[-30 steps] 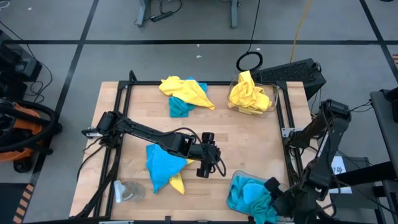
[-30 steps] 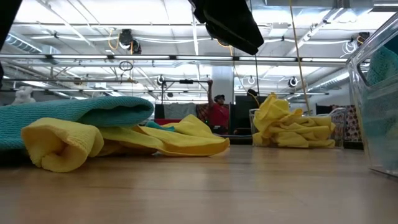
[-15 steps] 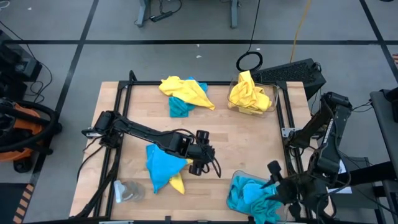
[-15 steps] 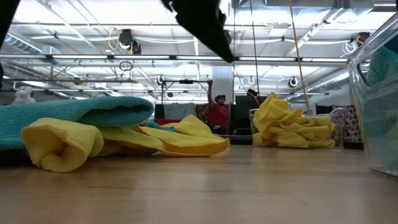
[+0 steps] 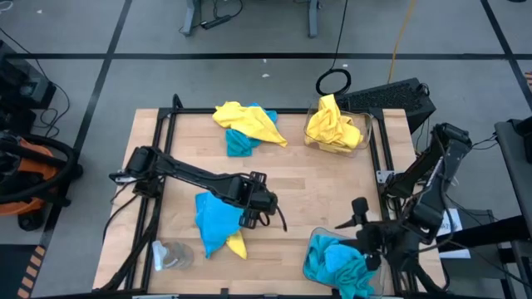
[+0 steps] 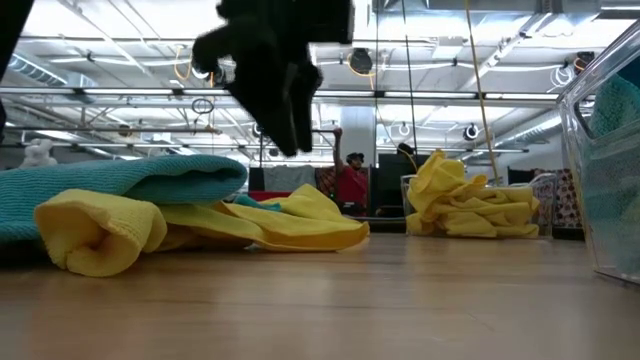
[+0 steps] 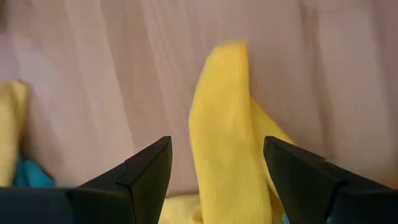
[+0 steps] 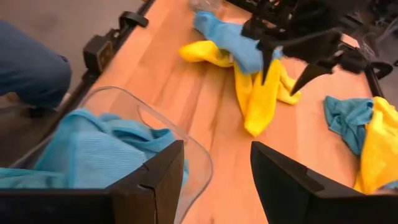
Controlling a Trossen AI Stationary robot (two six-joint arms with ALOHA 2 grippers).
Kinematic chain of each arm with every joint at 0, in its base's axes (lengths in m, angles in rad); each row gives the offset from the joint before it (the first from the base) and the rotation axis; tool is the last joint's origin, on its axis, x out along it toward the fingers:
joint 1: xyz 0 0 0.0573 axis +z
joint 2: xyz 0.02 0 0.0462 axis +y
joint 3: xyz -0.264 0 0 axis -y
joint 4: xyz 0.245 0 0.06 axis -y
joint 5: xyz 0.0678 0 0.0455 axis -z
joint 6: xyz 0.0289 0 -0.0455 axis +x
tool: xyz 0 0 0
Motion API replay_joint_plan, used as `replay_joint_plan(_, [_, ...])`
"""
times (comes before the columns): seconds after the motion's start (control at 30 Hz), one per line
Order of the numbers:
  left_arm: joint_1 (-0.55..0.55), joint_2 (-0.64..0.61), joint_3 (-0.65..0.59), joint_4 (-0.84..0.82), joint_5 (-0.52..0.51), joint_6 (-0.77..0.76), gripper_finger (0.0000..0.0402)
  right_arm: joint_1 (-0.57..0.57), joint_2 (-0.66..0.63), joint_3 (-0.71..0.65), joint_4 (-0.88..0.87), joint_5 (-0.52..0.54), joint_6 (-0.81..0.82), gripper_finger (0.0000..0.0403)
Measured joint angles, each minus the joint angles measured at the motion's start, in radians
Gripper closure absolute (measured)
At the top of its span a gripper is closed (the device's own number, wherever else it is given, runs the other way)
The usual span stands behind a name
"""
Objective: Sort microfiber towel by color & place in baskets
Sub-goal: Put the yellow microfiber cloth into the top transparent bin
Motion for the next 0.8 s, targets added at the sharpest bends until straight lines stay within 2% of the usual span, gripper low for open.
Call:
replay_joint_plan(0.13, [0.020, 0.001, -0.059, 0.044, 0.010, 0.000, 0.0141, -0.024, 0.000, 0.000, -0.011, -0.002, -0.004, 0.0225])
replay_joint_plan(0.5, [0.108, 0.001, -0.210, 0.270, 0.173, -0.006, 0.0141, -0.054, 0.000, 0.000, -0.015, -0.003, -0.003, 0.0225])
replay_joint_plan(0.8, [0.138, 0.006, -0.266, 0.315, 0.225, -0.011, 0.0141, -0.054, 0.000, 0.000, -0.007, -0.002, -0.001, 0.0225])
